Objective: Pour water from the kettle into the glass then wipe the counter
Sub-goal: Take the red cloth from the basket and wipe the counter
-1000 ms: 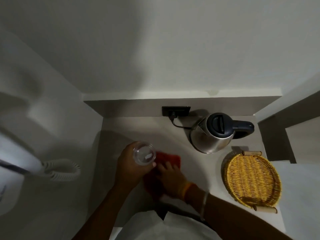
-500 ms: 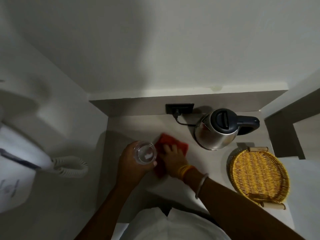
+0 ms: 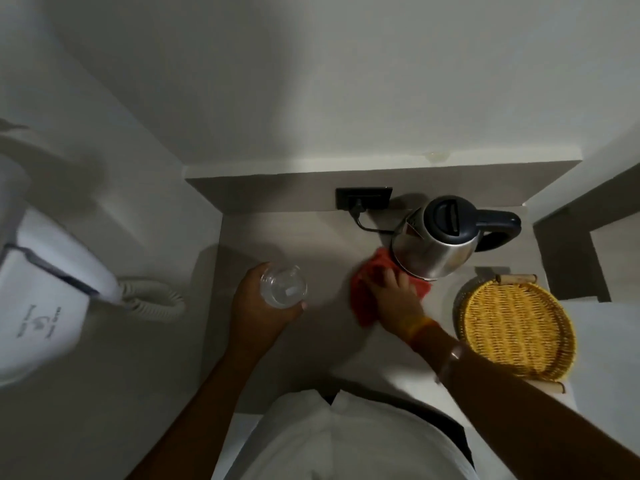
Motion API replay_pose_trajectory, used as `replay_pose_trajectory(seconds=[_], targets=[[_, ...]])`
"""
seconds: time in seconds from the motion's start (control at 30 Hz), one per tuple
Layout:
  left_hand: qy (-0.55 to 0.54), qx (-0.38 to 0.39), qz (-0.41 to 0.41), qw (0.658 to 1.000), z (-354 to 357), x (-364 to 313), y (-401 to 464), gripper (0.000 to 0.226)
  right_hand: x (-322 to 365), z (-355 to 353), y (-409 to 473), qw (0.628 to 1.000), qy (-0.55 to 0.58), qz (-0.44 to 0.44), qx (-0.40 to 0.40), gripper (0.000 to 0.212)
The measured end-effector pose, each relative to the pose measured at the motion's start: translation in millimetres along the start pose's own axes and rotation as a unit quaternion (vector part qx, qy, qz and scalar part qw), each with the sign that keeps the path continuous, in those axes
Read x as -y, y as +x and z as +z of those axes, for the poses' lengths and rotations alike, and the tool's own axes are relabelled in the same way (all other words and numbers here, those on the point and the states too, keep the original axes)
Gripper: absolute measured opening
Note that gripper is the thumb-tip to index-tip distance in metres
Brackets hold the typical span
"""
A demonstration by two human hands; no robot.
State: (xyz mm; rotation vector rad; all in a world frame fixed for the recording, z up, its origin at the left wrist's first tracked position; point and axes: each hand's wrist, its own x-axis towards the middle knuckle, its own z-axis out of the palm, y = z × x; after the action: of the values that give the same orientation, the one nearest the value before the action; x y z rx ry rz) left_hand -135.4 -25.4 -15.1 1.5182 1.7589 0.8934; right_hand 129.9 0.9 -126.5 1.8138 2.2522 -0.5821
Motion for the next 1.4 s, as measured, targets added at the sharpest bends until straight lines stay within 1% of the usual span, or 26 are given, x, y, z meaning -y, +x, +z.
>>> replay_pose_trajectory(seconds=[0.03, 0.07, 0.13, 0.23, 0.3, 0.4, 0.47, 0.53, 0.6, 0.63, 0.7, 0.77, 0.8, 0.87, 0.93, 1.0, 1.03, 1.1, 1.17, 1.23, 1.27, 1.3, 1.4], targets=[[-0.001, -0.001, 0.003, 1.000, 2, -4, -2, 0.090, 14, -5, 16, 1.000, 0.011, 0.017, 0.004, 0.061], [-0.005, 0.003, 0.004, 1.000, 4, -7, -3, 0.095, 30, -9, 29, 1.000, 0.020, 0.013, 0.011, 0.059], [-0.014, 0.013, 0.005, 1.000, 7, -11, -6, 0.097, 63, -14, 36, 0.998, 0.012, -0.052, 0.044, 0.060], [-0.029, 0.033, -0.001, 0.999, 10, -14, -11, 0.093, 93, 4, 9, 0.980, -0.029, -0.177, 0.088, 0.069], [-0.036, 0.035, -0.001, 0.999, 13, -15, -11, 0.091, 93, 12, -21, 0.971, -0.033, -0.209, 0.112, 0.067], [-0.031, 0.041, -0.001, 0.999, 18, -13, -10, 0.091, 64, 22, -63, 0.972, 0.033, -0.186, 0.139, 0.050], [-0.024, 0.047, -0.012, 0.999, 24, -10, -12, 0.083, 42, 24, -85, 0.977, 0.051, -0.159, 0.135, 0.048], [-0.017, 0.051, -0.018, 0.998, 31, -11, -13, 0.076, 23, 23, -98, 0.984, 0.066, -0.105, 0.127, 0.055], [-0.008, 0.055, -0.019, 0.998, 39, -11, -15, 0.075, 9, 17, -105, 0.989, 0.073, -0.042, 0.120, 0.044], [-0.005, 0.060, -0.016, 0.998, 43, -12, -16, 0.076, 2, 13, -107, 0.991, 0.080, -0.022, 0.107, 0.041], [0.003, 0.070, -0.015, 0.997, 51, -14, -17, 0.080, -11, 4, -112, 0.993, 0.084, 0.002, 0.077, 0.047], [0.012, 0.081, -0.017, 0.996, 60, -13, -17, 0.084, -28, -9, -117, 0.994, 0.103, 0.034, 0.010, 0.049], [0.016, 0.084, -0.019, 0.996, 65, -11, -17, 0.081, -38, -17, -119, 0.992, 0.110, 0.057, -0.036, 0.049], [0.024, 0.090, -0.030, 0.995, 75, -7, -17, 0.074, -58, -34, -123, 0.976, 0.127, 0.108, -0.138, 0.047], [0.039, 0.100, -0.048, 0.993, 85, -2, -16, 0.070, -79, -49, -126, 0.952, 0.144, 0.150, -0.224, 0.046], [0.046, 0.104, -0.064, 0.991, 93, 1, -15, 0.075, -99, -58, -131, 0.932, 0.160, 0.188, -0.264, 0.049], [0.050, 0.101, -0.070, 0.991, 97, 0, -14, 0.075, -109, -61, -132, 0.927, 0.165, 0.206, -0.265, 0.050], [0.053, 0.096, -0.068, 0.992, 104, -4, -15, 0.075, -127, -60, -132, 0.928, 0.168, 0.241, -0.231, 0.048], [0.052, 0.094, -0.066, 0.992, 111, -4, -14, 0.075, -144, -55, -129, 0.939, 0.165, 0.266, -0.141, 0.047], [0.052, 0.093, -0.074, 0.992, 117, -4, -11, 0.075, -155, -47, -128, 0.950, 0.156, 0.269, -0.037, 0.050], [0.053, 0.094, -0.076, 0.991, 120, -2, -10, 0.076, -158, -42, -127, 0.951, 0.155, 0.266, -0.003, 0.053], [0.058, 0.096, -0.078, 0.991, 121, -4, -9, 0.077, -160, -39, -127, 0.951, 0.156, 0.266, 0.018, 0.054], [0.058, 0.099, -0.079, 0.990, 125, -2, -8, 0.082, -158, -31, -124, 0.951, 0.152, 0.269, 0.023, 0.056]])
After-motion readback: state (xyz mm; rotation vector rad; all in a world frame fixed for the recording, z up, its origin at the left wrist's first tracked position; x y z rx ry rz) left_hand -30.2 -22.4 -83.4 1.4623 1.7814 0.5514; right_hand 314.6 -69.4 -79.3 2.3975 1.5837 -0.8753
